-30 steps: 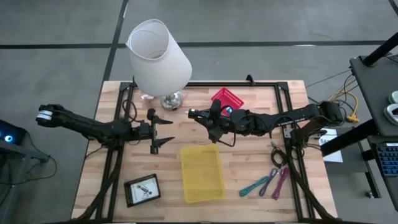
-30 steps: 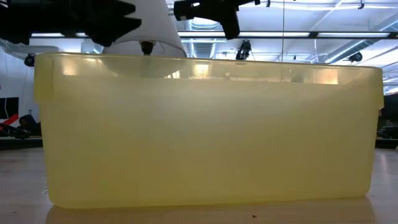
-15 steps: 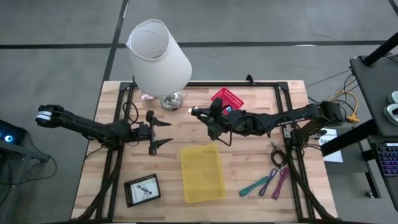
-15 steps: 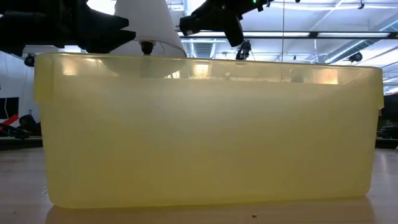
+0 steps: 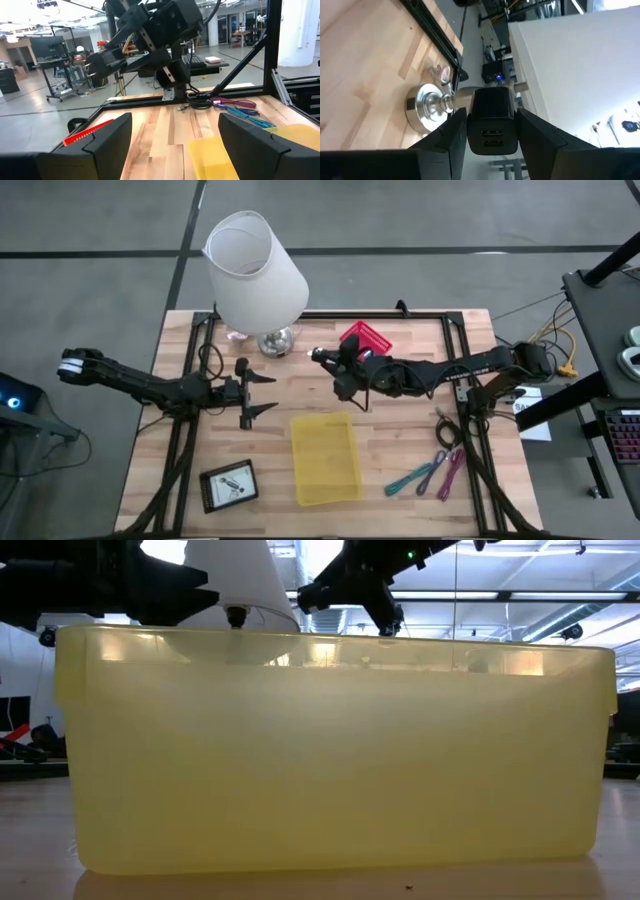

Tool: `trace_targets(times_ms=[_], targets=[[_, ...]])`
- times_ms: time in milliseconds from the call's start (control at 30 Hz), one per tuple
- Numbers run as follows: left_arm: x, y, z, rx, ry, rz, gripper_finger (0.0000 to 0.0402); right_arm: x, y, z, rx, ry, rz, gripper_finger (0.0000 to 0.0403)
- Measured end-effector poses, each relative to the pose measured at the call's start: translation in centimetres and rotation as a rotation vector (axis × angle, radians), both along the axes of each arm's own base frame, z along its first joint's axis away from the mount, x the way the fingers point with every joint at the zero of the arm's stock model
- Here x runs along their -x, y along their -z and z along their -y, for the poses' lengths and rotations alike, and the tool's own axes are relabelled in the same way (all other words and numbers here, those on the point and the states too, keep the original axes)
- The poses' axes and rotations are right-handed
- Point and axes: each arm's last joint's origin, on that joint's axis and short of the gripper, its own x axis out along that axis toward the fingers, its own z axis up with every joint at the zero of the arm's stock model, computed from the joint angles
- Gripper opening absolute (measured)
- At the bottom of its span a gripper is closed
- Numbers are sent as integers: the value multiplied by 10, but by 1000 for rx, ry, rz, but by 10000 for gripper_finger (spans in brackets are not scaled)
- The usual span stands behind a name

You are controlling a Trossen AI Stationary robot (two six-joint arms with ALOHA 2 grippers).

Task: Pick and place items into bin
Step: Put the black charger adapter into the red bin

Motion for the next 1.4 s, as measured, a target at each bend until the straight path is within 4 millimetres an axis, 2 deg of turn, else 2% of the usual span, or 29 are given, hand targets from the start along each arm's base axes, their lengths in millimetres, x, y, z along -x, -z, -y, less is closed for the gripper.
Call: trace_targets(times_ms=[633,1400], targets=[[-1,2,0,-1,0,-13,279,5,11,40,-40,130,-57,139],[-1,2,0,-1,-1,-13,279,16,24,69,-124,248,-148,139]])
